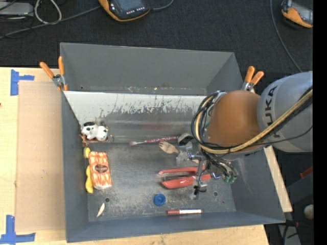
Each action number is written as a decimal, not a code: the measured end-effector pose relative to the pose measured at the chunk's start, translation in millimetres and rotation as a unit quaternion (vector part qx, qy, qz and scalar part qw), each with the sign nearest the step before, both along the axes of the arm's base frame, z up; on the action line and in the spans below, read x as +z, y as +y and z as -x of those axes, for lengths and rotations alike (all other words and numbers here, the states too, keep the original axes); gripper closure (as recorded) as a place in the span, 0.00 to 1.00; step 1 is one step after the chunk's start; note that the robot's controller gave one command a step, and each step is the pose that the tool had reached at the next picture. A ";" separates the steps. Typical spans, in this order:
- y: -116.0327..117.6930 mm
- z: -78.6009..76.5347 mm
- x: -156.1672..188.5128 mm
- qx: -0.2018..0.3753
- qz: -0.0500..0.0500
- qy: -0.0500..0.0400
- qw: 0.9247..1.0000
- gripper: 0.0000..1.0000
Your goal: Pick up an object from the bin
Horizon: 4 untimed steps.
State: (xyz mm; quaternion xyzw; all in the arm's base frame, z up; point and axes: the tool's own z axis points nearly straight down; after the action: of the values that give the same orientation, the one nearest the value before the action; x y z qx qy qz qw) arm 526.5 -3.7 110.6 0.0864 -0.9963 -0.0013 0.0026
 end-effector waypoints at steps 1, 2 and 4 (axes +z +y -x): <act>-17.6 -1.5 -9.0 -0.032 0.000 0.000 0.999 1.00; -17.7 -1.5 -9.0 -0.032 0.000 0.000 0.999 1.00; -16.9 -12.1 -24.1 0.039 -0.002 0.001 0.999 1.00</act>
Offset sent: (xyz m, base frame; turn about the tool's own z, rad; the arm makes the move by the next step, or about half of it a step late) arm 0.0000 0.0000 0.0000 0.0000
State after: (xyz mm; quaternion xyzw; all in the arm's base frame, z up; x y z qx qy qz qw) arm 538.6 -20.6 86.5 0.1256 -0.9921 -0.0029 0.0037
